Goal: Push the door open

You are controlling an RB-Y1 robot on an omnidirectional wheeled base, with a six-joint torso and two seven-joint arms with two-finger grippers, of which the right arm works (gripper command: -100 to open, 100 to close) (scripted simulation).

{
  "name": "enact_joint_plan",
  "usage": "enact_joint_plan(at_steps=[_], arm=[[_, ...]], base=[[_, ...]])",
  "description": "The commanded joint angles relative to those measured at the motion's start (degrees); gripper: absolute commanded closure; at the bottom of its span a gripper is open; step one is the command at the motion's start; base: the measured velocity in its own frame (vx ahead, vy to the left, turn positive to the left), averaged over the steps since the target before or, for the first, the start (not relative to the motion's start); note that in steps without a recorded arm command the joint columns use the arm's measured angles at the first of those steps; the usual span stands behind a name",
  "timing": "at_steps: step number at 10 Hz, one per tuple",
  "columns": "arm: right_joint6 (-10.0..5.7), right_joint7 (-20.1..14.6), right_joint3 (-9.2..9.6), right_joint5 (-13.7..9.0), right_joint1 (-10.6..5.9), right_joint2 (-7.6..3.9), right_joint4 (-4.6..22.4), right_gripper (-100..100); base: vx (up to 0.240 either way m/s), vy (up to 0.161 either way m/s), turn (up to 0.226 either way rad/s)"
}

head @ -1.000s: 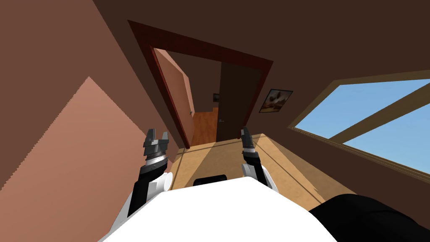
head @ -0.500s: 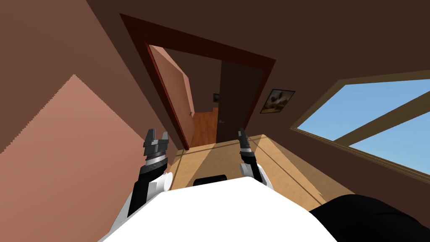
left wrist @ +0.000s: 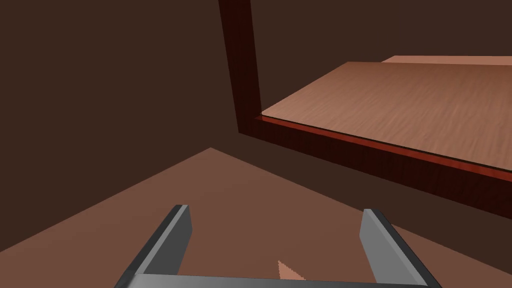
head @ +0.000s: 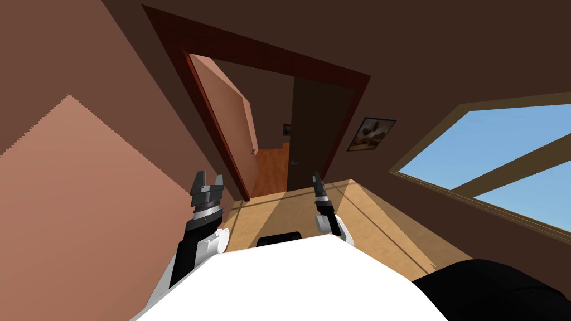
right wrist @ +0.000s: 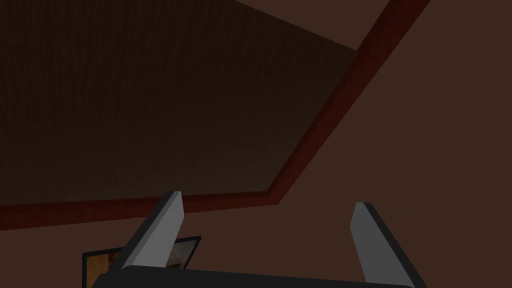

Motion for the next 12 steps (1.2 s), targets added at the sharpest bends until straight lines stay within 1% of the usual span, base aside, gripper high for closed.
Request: enact_joint_plan(at_steps=[1,3,4,5,6,7,11,12], arm=[[-0.42,-0.57,0.00,-0.23,-1.35,-0.42,2.86,-100],[-1.28,-1.12,0.11,-0.45,-3.16,-0.73,6.53,-100],[-1.28,-1.12,0.11,-0.45,-3.16,-0.73,7.10,-100],[-1.71,-1.40,0.17,-0.56,-4.06,-0.89,9.19,-100],[-2.16,-1.69,0.23,-0.68,-5.00,-1.01,10.71,-100],[-2.16,-1.69,0.23,-0.68,-5.00,-1.01,11.38,-100],[-4.00,-2.87,0.46,-1.15,-8.85,-1.43,19.68,-100],[-4.00,-2.87,0.46,-1.15,-8.85,-1.43,20.32,-100]], base=[[0.111,-0.030,0.004],[0.105,-0.038,0.010],[0.058,-0.027,0.000],[0.049,-0.022,0.004],[0.082,-0.034,0.003],[0.057,-0.026,0.009],[0.076,-0.039,0.006],[0.069,-0.037,0.005]])
